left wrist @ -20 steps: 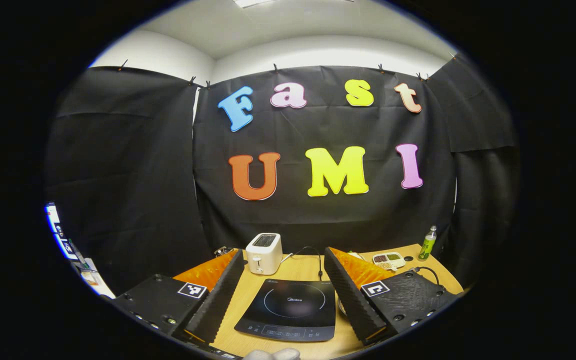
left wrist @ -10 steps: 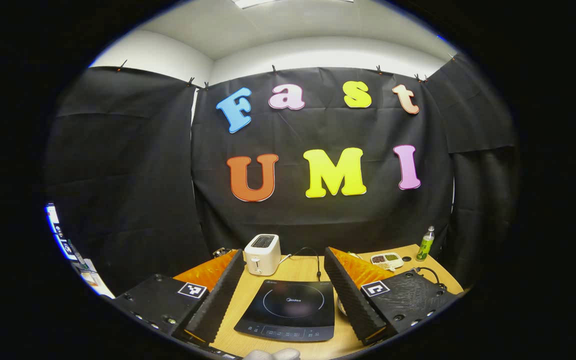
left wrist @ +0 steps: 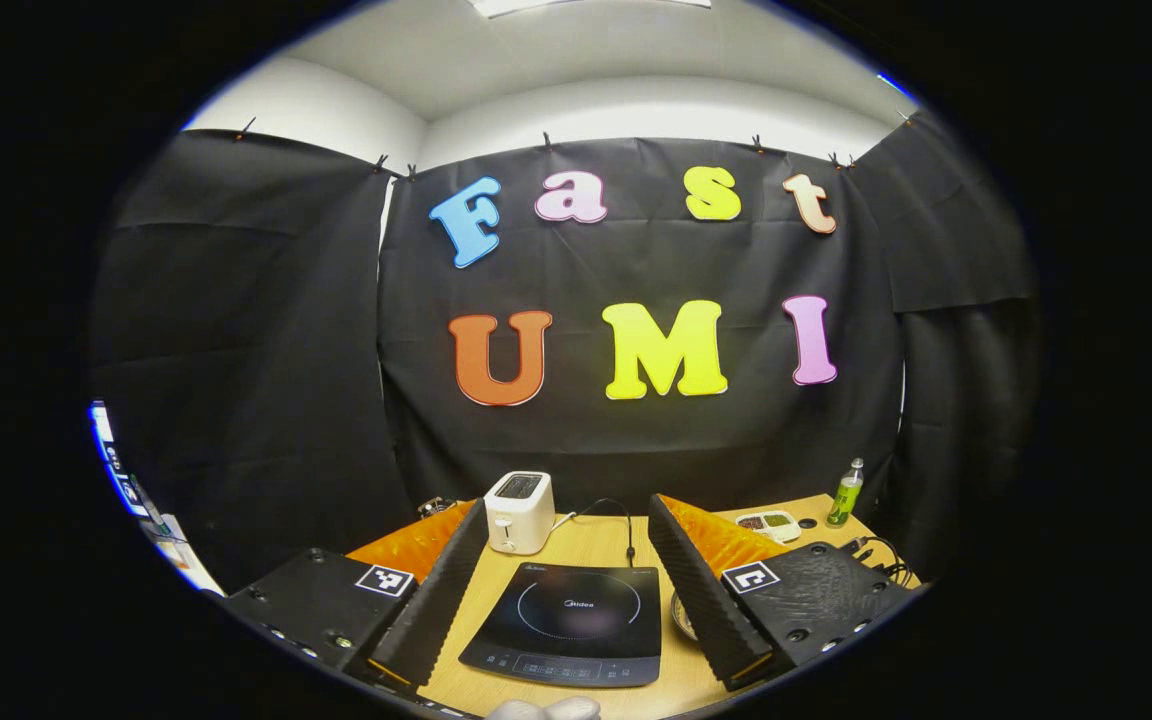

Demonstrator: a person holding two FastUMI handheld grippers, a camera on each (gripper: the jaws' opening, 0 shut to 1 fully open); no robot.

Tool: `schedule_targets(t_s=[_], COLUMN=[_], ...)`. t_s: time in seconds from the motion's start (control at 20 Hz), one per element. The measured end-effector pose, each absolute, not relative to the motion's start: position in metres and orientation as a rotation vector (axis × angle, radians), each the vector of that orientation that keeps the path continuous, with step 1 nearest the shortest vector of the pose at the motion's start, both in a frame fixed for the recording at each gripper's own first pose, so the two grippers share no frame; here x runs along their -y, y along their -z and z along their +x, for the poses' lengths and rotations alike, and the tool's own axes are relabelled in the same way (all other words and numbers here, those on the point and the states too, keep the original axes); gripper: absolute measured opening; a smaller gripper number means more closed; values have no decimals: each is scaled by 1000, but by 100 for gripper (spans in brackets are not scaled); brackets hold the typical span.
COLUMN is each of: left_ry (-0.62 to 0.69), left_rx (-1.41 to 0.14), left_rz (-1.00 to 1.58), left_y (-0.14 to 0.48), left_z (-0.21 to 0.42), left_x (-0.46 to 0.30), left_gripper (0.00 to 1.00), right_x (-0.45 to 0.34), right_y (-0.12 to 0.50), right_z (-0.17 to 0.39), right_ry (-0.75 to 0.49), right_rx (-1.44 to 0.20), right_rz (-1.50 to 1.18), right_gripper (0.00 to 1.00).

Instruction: First push the handle of the pot to place it horizontally, then grasp the pot with both hands and set it on the induction cooktop.

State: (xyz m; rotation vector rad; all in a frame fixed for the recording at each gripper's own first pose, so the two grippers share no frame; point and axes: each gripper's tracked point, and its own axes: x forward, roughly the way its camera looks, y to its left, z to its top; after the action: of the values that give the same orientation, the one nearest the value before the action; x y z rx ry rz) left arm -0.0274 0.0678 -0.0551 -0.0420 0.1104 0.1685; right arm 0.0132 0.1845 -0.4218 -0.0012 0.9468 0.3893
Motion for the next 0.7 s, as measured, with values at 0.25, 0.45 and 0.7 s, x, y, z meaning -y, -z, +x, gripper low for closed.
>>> schedule_targets(t_s=[0.25,0.45,0.7], left_ry=[-157,-138,-118], left_rx=[-106,-103,-105], left_rz=[-39,-42,-43], left_y=[54,53,54], left_z=[-22,-16,-6], left_x=[-62,-54,-47], left_gripper=[96,96,96], right_x=[-154,-127,-103], right_y=[423,424,423], right_z=[23,33,42], right_ry=[-339,-291,-258], right_rx=[-943,-941,-929], right_rz=[-10,-9,-52], right_gripper=[3,4,0])
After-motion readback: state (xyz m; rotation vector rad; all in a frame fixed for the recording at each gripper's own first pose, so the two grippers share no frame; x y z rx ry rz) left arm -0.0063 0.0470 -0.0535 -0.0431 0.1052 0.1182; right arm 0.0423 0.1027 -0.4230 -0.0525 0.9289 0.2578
